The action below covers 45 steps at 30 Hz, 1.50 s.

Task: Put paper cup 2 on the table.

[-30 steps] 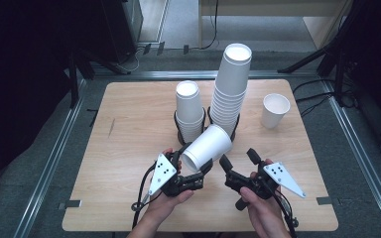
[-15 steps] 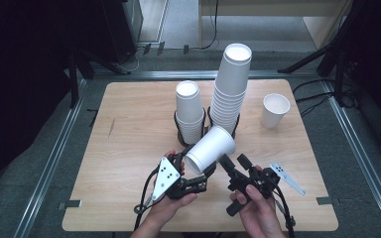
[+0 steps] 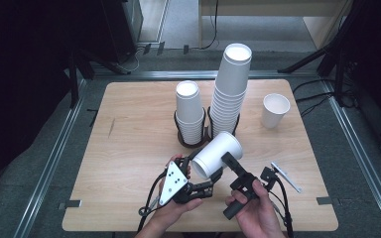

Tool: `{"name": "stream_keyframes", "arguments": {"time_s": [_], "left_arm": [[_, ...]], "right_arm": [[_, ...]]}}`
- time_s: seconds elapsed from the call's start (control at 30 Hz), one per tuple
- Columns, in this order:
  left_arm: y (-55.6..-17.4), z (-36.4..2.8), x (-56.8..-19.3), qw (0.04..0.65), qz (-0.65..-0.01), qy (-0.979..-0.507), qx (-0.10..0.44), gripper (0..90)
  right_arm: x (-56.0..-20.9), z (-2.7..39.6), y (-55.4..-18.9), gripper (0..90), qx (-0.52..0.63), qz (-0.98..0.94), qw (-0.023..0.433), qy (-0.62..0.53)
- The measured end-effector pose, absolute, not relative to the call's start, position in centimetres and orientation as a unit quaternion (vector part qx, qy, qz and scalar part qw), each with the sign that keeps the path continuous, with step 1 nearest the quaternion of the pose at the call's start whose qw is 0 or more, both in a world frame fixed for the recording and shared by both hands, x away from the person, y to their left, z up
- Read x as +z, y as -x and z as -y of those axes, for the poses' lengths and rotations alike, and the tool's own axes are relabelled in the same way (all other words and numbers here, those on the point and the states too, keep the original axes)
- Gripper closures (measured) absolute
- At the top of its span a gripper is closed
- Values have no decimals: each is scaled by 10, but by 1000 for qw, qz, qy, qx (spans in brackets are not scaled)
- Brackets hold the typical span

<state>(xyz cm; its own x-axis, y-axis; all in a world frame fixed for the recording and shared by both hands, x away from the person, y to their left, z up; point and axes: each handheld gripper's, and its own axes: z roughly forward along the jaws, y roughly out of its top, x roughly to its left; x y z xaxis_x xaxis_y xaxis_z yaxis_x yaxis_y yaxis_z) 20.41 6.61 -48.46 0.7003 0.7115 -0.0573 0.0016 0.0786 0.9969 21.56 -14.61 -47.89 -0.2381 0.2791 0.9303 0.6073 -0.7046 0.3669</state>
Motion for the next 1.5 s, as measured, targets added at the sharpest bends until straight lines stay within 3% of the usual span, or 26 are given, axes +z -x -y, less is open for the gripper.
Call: {"name": "stream_keyframes", "arguments": {"time_s": [0.63,1.07,1.5], "left_arm": [[-196,-54,-489,677,-259,-636,264,220],[-196,-52,-491,677,-254,-637,265,218],[-198,-55,-492,675,-253,-646,252,203]], "right_arm": [[-484,147,-219,7,-693,332,178,615],[-489,148,-220,109,-685,288,244,623],[-488,145,-216,141,-691,292,216,625]]}}
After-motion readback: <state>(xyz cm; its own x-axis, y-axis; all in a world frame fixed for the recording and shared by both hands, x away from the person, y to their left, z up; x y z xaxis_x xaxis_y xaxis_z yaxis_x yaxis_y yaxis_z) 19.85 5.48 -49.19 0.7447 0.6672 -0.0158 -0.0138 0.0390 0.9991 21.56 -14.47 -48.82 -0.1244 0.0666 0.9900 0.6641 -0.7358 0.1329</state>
